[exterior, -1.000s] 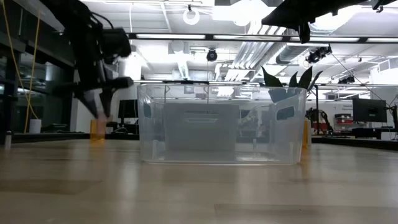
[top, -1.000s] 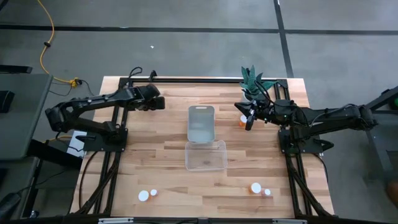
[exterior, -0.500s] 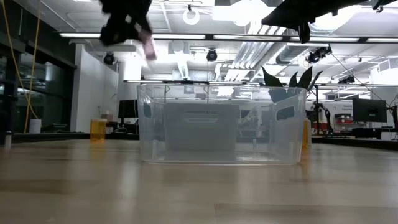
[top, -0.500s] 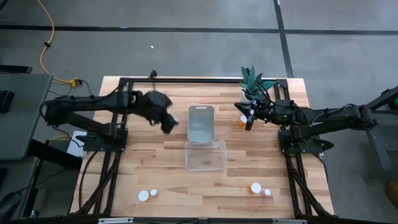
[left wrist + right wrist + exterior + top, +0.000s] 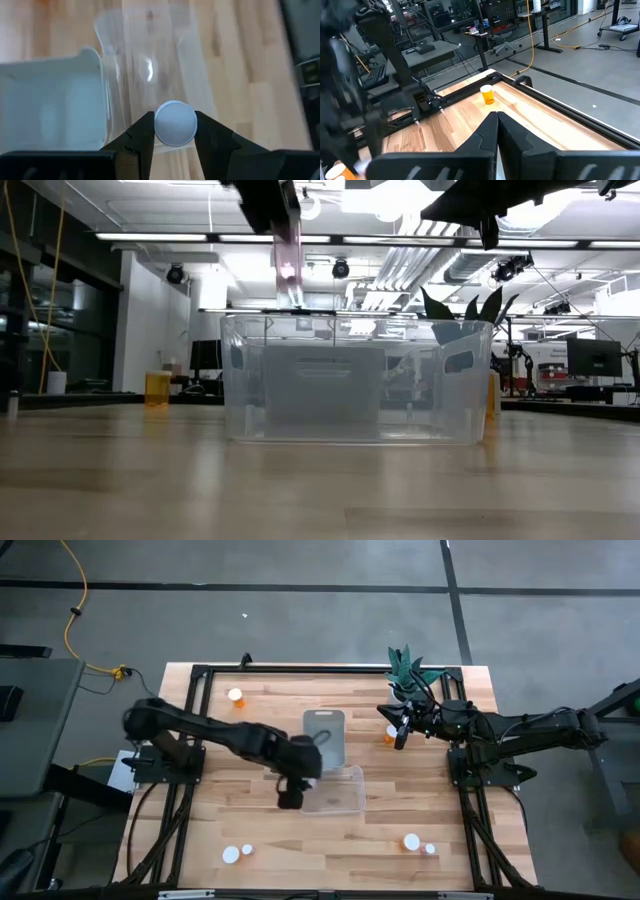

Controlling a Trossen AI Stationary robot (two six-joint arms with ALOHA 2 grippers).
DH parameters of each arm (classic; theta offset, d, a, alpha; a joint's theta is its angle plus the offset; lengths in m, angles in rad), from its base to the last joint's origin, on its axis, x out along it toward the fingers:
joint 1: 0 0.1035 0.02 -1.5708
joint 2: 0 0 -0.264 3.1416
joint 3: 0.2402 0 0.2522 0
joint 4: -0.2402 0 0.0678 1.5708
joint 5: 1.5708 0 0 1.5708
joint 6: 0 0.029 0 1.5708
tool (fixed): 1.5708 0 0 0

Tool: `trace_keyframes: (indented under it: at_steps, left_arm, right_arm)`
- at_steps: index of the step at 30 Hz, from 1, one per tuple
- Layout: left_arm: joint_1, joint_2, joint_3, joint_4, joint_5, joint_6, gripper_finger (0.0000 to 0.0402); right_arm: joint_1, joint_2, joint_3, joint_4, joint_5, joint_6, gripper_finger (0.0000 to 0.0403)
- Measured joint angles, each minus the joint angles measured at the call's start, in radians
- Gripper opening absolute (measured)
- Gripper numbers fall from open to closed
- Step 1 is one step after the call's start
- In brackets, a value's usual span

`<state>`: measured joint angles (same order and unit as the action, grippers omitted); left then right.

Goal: Pick and place medicine bottles into bin by pill shape (circle, oval)
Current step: Put the top left pink pill bottle into the transparent bin

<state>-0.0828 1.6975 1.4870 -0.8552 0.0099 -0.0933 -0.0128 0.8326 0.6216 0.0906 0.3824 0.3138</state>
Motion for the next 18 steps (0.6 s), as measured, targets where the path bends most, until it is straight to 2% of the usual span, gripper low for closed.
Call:
trace_keyframes:
  at_steps: [5, 12, 18]
  left_arm:
    - [-0.007, 0.122, 0.001, -0.002, -0.006, -0.033, 0.011]
    - [-0.036, 0.225, 0.0, 0.021, -0.178, -0.11, 0.011]
    - [-0.05, 0.238, 0.0, 0.086, -0.171, -0.134, 0.011]
  right_arm:
    - [0.0, 0.0, 0.0, 0.0, 0.0, 0.0, 0.0001]
    - [0.0, 0.0, 0.0, -0.004, 0.0, -0.003, 0.0001]
    - [0.0, 0.0, 0.0, -0.006, 0.0, -0.008, 0.0001]
